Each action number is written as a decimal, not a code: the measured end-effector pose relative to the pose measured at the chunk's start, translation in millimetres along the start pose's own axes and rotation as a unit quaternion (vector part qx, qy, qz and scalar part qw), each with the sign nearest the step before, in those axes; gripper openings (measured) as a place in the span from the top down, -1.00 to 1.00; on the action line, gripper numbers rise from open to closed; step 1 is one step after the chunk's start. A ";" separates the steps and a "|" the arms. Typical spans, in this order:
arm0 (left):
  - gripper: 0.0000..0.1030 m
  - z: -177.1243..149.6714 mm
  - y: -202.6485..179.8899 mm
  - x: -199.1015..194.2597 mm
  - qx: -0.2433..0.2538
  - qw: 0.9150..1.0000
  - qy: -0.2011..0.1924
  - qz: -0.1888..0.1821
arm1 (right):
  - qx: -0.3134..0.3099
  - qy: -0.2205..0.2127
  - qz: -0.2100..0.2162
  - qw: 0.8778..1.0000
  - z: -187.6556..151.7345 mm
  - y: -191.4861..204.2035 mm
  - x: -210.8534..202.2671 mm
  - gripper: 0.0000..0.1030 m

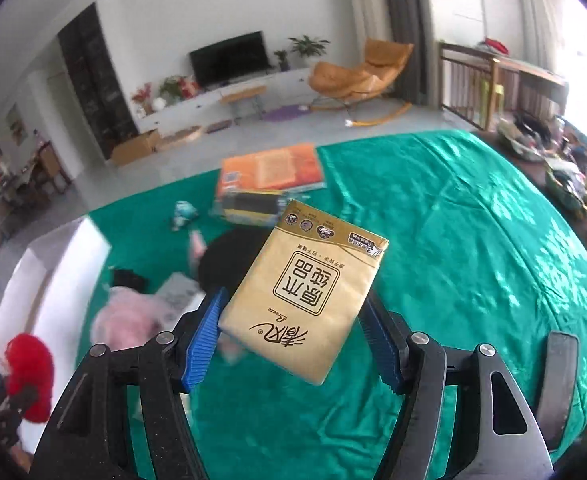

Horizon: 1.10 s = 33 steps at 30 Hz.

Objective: Organize soft objects
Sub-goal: 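Carry the tissue packet and red yarn into the white box and open both tools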

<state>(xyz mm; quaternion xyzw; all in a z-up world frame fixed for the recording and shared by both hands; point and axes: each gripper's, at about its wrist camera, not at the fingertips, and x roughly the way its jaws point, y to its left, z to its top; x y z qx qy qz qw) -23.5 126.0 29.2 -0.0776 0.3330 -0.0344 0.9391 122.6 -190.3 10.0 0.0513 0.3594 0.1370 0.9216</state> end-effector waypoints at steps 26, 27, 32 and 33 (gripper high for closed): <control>-0.89 -35.2 50.7 -34.6 -0.027 0.998 -0.005 0.062 | -0.161 0.087 0.156 0.971 -112.2 181.2 45.3 -0.55; -0.91 -33.3 32.7 -26.4 -0.011 0.999 0.002 0.040 | -0.159 0.090 0.124 0.975 -119.7 159.9 51.5 -0.55; -0.94 -56.0 -43.6 41.4 0.057 0.995 0.080 -0.015 | -0.135 0.090 -0.016 0.987 -148.5 71.9 73.6 -0.54; -0.94 -62.5 -52.6 55.7 0.060 0.993 0.098 -0.018 | -0.128 0.084 -0.036 0.987 -149.5 59.6 75.7 -0.54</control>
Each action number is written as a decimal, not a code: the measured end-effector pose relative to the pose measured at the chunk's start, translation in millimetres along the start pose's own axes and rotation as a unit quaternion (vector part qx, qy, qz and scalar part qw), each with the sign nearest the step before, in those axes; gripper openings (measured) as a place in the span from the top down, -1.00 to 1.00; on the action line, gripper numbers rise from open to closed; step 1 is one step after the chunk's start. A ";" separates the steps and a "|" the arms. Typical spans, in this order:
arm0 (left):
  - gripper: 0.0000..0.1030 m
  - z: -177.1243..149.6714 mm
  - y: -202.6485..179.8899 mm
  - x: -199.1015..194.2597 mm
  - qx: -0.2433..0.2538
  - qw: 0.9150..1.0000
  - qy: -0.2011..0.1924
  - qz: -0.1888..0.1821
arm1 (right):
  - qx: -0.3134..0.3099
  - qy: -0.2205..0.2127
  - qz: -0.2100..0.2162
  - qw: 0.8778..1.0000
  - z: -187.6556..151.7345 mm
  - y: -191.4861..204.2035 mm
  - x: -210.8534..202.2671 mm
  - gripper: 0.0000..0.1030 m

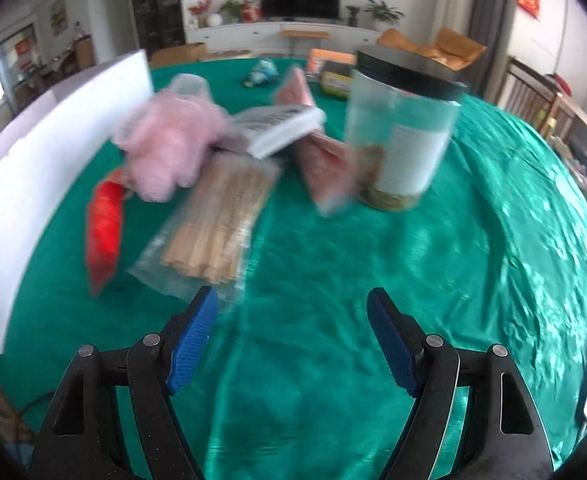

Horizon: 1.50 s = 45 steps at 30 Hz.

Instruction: Organize soft objects

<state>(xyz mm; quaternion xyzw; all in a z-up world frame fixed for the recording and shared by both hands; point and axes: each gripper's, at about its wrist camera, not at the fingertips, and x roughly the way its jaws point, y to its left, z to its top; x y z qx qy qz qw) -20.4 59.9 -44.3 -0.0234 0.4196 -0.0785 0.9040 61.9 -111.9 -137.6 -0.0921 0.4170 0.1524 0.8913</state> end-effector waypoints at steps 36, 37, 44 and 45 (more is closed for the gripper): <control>-0.94 -14.0 7.9 39.5 -0.018 0.998 0.040 0.037 | 0.076 0.007 -0.031 0.997 -18.1 -39.0 4.1 -0.69; -0.94 -13.8 7.6 39.3 -0.017 0.998 0.040 0.037 | 0.076 0.007 -0.031 0.997 -18.1 -39.0 4.1 -0.69; -0.94 -12.4 8.7 38.6 -0.020 0.998 0.039 0.037 | 0.076 0.006 -0.031 0.997 -18.1 -39.1 4.2 -0.69; -0.94 -12.2 9.2 38.3 -0.021 0.998 0.039 0.036 | 0.076 0.006 -0.031 0.997 -18.1 -39.1 4.3 -0.69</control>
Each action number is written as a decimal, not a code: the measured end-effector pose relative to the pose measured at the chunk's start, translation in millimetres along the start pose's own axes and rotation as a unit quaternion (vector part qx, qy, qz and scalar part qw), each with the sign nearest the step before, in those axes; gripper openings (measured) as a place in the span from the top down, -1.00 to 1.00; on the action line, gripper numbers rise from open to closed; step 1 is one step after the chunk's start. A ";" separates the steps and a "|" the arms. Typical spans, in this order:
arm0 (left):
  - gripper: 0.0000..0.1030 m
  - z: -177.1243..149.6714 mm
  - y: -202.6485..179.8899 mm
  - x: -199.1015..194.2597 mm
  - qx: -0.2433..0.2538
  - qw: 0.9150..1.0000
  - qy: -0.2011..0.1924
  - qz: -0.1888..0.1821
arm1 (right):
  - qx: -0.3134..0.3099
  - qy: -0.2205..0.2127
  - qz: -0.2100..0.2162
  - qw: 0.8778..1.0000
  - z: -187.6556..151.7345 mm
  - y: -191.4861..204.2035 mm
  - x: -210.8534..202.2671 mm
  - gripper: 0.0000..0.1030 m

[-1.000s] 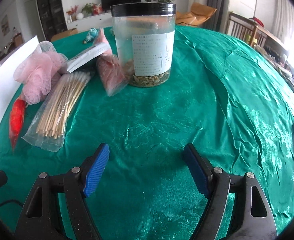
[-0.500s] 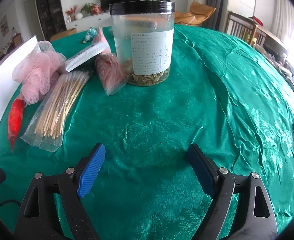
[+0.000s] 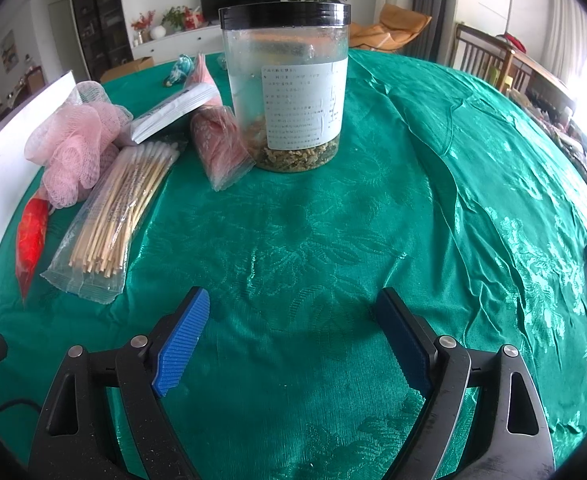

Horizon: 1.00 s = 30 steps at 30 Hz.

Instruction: Organize soft objects

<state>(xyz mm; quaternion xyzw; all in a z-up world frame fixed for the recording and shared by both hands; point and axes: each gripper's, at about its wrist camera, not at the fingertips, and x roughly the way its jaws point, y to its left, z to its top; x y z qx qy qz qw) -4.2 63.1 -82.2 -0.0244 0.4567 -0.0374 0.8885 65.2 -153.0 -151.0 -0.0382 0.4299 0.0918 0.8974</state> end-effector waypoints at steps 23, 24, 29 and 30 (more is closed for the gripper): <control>-0.94 0.6 2.7 -0.6 -0.007 1.000 0.001 0.001 | 0.000 0.000 0.000 1.000 -0.1 0.0 0.4 -0.71; -0.94 1.0 3.0 -0.7 -0.007 1.000 0.001 0.001 | 0.000 0.000 0.000 1.000 -0.1 -0.1 0.4 -0.71; -0.94 1.2 3.0 -0.8 -0.007 1.000 0.001 0.002 | 0.000 0.000 0.000 1.000 -0.1 -0.1 0.5 -0.71; -0.94 1.1 3.0 -0.8 -0.007 1.000 0.001 0.001 | 0.000 0.000 0.000 1.000 -0.2 -0.1 0.5 -0.71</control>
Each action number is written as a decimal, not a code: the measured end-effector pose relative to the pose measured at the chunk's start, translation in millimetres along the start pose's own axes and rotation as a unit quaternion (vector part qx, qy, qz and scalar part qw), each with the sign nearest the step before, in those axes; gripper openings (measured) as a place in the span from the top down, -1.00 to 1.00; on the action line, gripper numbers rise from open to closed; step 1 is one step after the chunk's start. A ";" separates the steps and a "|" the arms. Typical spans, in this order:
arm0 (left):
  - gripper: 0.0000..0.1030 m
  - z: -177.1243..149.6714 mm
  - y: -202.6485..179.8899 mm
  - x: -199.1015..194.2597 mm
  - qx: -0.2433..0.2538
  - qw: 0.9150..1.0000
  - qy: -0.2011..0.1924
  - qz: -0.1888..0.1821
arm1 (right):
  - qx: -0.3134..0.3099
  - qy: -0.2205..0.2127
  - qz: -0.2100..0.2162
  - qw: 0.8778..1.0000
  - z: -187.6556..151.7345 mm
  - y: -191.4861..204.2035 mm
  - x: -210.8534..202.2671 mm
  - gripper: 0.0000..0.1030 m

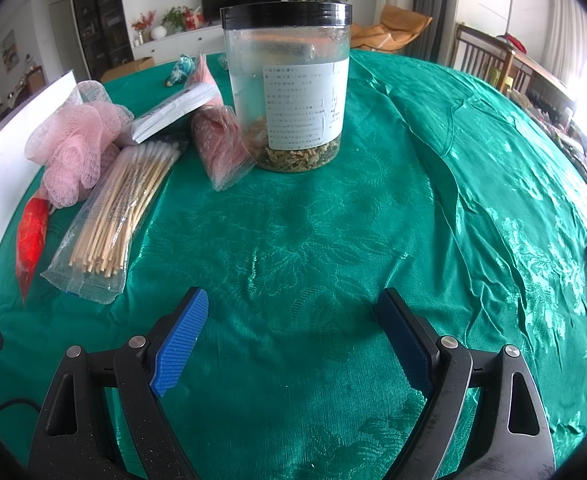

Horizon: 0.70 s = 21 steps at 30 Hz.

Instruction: Organize soft objects

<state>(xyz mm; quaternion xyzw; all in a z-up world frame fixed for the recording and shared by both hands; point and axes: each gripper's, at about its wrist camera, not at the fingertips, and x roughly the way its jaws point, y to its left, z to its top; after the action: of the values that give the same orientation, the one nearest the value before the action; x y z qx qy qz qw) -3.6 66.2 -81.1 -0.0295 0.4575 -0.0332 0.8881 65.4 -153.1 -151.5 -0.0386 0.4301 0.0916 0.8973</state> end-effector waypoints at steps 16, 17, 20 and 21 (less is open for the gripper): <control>-0.94 2.6 1.8 0.1 -0.003 1.000 0.002 0.001 | 0.000 0.000 0.000 1.000 0.0 -0.3 0.2 -0.71; -0.94 2.9 1.9 0.4 -0.003 1.000 0.002 0.001 | 0.000 0.000 0.000 1.000 0.0 -0.3 0.2 -0.71; -0.94 3.1 2.2 1.7 -0.004 1.000 0.003 0.002 | 0.000 0.000 0.000 1.000 0.0 -0.4 0.2 -0.72; -0.94 3.3 2.4 1.6 -0.004 1.000 0.003 0.002 | 0.000 0.000 0.000 1.000 0.1 -0.3 0.2 -0.71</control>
<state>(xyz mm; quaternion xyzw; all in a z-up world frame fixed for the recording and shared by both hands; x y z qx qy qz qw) 0.1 68.5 -80.7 -0.0317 0.4607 -0.0297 0.8865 65.6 -153.4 -151.6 -0.0388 0.4301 0.0917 0.8973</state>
